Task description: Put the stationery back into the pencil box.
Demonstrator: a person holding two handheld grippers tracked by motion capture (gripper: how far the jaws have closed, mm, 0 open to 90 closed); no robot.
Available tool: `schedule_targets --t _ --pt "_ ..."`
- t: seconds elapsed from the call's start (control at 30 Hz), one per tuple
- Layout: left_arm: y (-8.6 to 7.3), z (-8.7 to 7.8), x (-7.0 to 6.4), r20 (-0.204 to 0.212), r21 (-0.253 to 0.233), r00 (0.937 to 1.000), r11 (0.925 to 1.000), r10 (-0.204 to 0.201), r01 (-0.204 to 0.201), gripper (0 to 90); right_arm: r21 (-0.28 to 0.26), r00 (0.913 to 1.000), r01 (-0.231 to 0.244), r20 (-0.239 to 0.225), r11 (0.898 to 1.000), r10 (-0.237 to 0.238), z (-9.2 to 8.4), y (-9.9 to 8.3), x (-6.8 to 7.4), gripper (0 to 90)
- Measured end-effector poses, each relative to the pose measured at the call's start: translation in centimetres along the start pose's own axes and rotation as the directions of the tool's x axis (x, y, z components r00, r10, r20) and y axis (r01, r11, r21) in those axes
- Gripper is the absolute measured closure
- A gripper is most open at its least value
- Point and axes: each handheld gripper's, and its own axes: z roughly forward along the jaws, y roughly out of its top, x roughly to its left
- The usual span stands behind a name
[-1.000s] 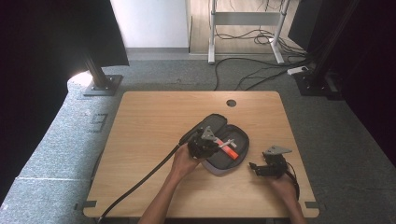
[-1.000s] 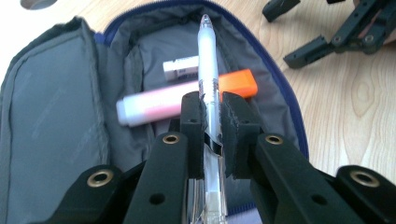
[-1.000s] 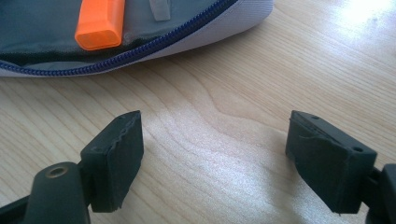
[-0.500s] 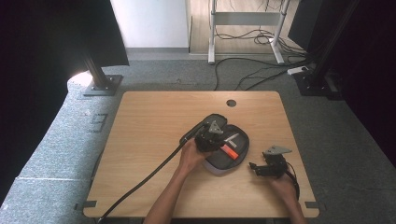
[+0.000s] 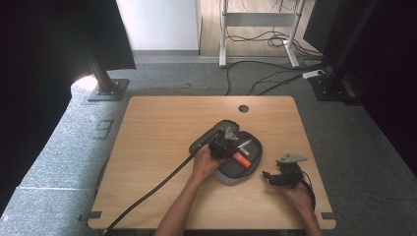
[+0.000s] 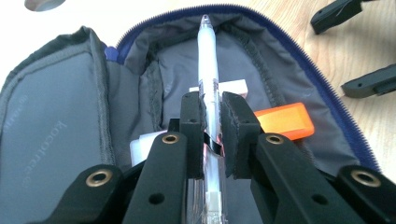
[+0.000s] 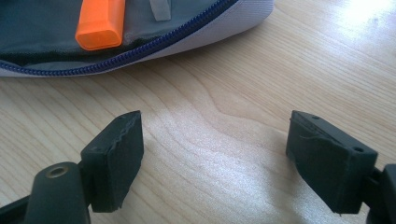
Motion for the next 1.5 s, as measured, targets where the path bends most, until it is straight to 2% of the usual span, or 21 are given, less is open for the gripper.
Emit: schedule_targets --t 0.27,0.43,0.57,0.8,1.0,1.1,1.2,1.5 --pt "-0.4 0.7 -0.1 -0.021 0.032 0.9997 0.9994 0.012 -0.011 78.6 0.000 1.0000 -0.004 -0.001 1.000 0.004 0.0 0.0 0.0 18.7" --pt "-0.6 1.0 0.0 -0.019 0.048 0.9997 0.9988 0.011 -0.010 77.8 0.001 1.0000 -0.004 -0.001 1.000 0.004 0.0 0.0 0.0 18.7" --pt "-0.6 0.7 0.2 -0.020 0.040 0.9998 0.9992 0.002 -0.001 74.4 0.000 1.0000 -0.004 -0.001 1.000 0.004 0.0 0.0 0.0 18.7" --pt "-0.5 0.0 0.0 -0.038 0.032 0.9992 0.9994 0.016 -0.015 69.1 0.001 1.0000 -0.002 -0.001 1.000 0.002 0.0 0.0 0.0 18.7" --pt "-0.4 -0.6 -0.2 -0.040 0.012 0.9991 0.9999 0.011 -0.011 59.6 0.000 1.0000 -0.003 0.000 1.000 0.003 0.0 0.0 0.0 18.7" --pt "-0.4 -0.9 0.0 -0.010 -0.008 0.9999 0.9999 -0.013 0.013 54.5 0.001 1.0000 -0.004 0.000 1.000 0.004 0.0 0.0 0.0 18.7" --pt "-0.5 -1.2 0.3 0.063 -0.023 0.9970 0.9986 -0.046 0.048 48.5 0.001 1.0000 -0.004 0.000 1.000 0.004 0.0 0.0 0.0 18.7" --pt "-0.8 -2.2 0.2 0.112 -0.039 0.9907 0.9958 -0.078 0.083 32.1 0.000 1.0000 -0.003 0.000 1.000 0.003 0.0 0.0 0.0 18.7"
